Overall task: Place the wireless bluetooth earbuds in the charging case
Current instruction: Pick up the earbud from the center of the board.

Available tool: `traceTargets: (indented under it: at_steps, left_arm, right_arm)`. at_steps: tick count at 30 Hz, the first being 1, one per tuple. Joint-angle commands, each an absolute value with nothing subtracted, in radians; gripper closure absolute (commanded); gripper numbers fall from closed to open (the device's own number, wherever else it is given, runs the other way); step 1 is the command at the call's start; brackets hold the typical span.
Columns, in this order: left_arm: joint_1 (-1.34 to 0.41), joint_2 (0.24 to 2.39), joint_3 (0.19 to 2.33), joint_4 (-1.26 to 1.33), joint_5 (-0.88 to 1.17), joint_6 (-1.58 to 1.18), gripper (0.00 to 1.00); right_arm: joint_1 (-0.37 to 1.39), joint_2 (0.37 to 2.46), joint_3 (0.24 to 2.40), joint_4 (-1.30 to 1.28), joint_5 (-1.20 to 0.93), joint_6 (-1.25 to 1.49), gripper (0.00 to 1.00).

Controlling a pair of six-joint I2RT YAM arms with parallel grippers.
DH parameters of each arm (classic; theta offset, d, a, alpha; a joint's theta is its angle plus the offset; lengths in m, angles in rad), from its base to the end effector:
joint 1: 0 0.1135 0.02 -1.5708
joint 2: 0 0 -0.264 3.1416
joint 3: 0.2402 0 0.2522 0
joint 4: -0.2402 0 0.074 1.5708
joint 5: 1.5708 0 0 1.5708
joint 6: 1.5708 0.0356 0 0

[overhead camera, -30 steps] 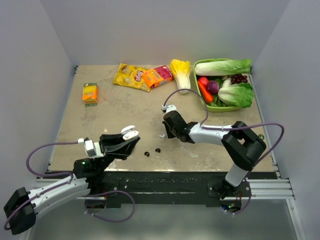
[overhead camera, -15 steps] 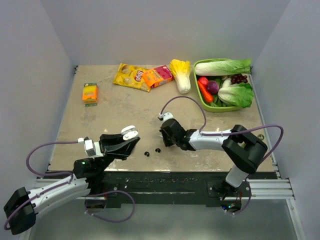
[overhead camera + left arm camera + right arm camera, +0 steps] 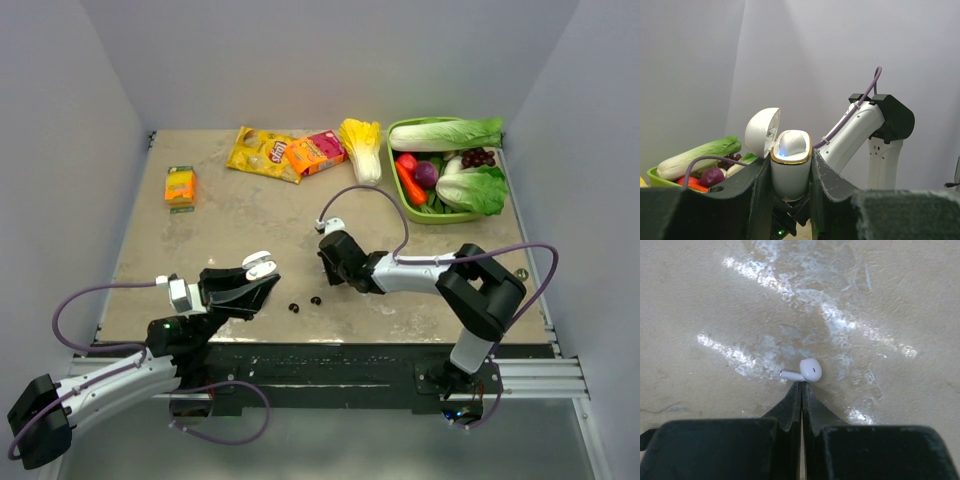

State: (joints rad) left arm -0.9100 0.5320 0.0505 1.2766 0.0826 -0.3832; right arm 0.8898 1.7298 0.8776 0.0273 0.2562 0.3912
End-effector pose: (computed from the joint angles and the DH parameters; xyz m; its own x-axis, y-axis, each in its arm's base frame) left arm 0.0677 -0.0918 0.2653 0.0990 -0.7344 -0.6715 0.9265 0.3142 -0.2072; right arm 0.2222 0.2599 0.1496 -0.6728 -0.2444 -0.6983 -0.4184 0.9041 0.0867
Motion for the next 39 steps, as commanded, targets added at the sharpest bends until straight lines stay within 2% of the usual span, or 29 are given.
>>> traceTargets:
  at_steps: [1, 19, 25, 27, 31, 34, 39]
  left_arm:
    - [-0.913, 0.537, -0.057, 1.327, 0.092, -0.379, 1.00]
    - [-0.913, 0.537, -0.058, 1.330, 0.098, -0.388, 1.00]
    - [-0.913, 0.538, -0.066, 1.328, 0.094, -0.385, 1.00]
    - [-0.913, 0.534, -0.063, 1.322, 0.094, -0.385, 1.00]
    - [-0.913, 0.535, -0.064, 1.316, 0.089, -0.382, 1.00]
    - [-0.913, 0.545, -0.064, 1.322, 0.087, -0.385, 1.00]
    - [-0.913, 0.560, -0.064, 1.339, 0.086, -0.393, 1.00]
  right_arm:
    - [0.862, 1.747, 0.881, -0.080, 0.321, 0.354, 1.00]
    - [0.816, 1.804, 0.951, -0.069, 0.287, 0.325, 0.98]
    - [0.796, 1.806, 0.985, -0.081, 0.293, 0.322, 0.93]
    - [0.796, 1.763, 0.971, -0.071, 0.296, 0.342, 0.88]
    - [0.798, 1.706, 0.972, -0.075, 0.255, 0.370, 0.55]
    - [0.796, 1.698, 1.009, -0.103, 0.197, 0.394, 0.43]
    - [0.796, 1.741, 1.075, -0.138, 0.150, 0.437, 0.41]
